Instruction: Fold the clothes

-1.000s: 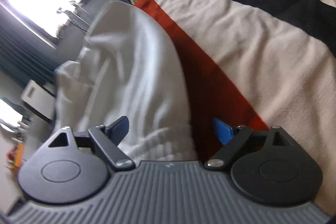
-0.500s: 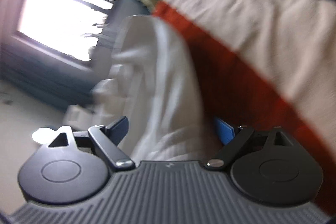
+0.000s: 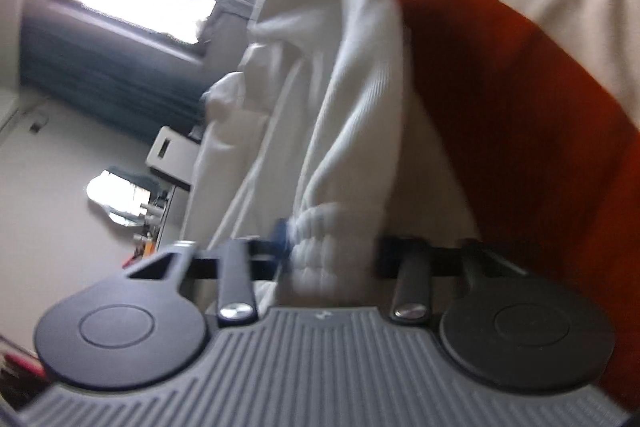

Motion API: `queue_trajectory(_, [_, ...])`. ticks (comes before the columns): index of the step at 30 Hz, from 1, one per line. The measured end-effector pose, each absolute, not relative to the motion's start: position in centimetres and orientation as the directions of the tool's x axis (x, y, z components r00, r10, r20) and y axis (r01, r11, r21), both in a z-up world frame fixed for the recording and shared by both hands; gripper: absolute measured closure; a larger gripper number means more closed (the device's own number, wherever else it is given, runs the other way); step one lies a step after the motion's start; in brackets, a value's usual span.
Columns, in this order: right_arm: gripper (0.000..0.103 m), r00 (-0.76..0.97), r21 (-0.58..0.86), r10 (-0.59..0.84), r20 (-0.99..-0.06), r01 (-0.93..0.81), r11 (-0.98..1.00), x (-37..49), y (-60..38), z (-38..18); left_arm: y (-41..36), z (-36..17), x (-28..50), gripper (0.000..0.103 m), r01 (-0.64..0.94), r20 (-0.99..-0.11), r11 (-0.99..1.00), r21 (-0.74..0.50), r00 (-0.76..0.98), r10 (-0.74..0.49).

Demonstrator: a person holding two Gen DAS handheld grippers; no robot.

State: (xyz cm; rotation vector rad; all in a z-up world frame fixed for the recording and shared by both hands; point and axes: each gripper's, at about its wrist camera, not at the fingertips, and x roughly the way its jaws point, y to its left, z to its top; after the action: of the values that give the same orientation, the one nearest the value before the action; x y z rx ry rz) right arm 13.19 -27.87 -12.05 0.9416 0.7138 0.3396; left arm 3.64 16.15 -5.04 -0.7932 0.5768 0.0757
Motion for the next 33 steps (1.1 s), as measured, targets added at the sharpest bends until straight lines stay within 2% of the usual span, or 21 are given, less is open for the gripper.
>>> queue_trajectory(1, [0.077,0.736,0.82,0.544,-0.404,0.028,0.572,12.9,-27.9,-11.5,16.2,-5.1,3.6,0.086,-0.277,-0.518,0.705,-0.653,0.842,-0.149])
queue_trajectory(6, [0.081,0.774,0.837,0.507,-0.38,0.054,0.544,11.0,-29.0,-10.2,16.0,-5.3,3.7,0.085,-0.257,-0.513,0.698,-0.668,0.839,-0.182])
queue_trajectory(14, [0.078,0.735,0.79,0.439,-0.516,0.209,0.577,10.9,-28.9,-12.3,15.4,-6.9,4.5,0.079,-0.306,-0.597,0.711,-0.634,0.778,-0.197])
queue_trajectory(17, [0.072,0.74,0.794,0.437,-0.511,0.211,0.571,10.6,-29.1,-12.2,15.6,-7.4,4.8,0.074,-0.329,-0.618,0.702,-0.631,0.76,-0.2])
queue_trajectory(24, [0.052,0.758,0.814,0.418,-0.5,0.247,0.526,9.7,-29.9,-13.0,15.7,-8.1,5.3,0.054,-0.355,-0.642,0.686,-0.635,0.737,-0.213])
queue_trajectory(25, [0.044,0.756,0.821,0.43,-0.493,0.24,0.519,9.8,-29.8,-13.1,15.6,-8.2,5.4,0.053,-0.355,-0.643,0.683,-0.639,0.734,-0.219])
queue_trajectory(27, [0.041,0.741,0.832,0.472,-0.477,0.209,0.513,10.3,-29.3,-13.3,15.4,-8.4,5.4,0.053,-0.349,-0.643,0.683,-0.642,0.73,-0.231])
queue_trajectory(30, [0.044,0.722,0.808,0.474,-0.505,0.203,0.553,10.8,-28.6,-13.7,15.1,-8.6,5.4,0.058,-0.337,-0.641,0.69,-0.641,0.73,-0.239])
queue_trajectory(33, [0.063,0.726,0.81,0.461,-0.51,0.224,0.542,10.6,-29.0,-14.0,15.2,-8.9,5.5,0.065,-0.341,-0.639,0.68,-0.649,0.73,-0.244])
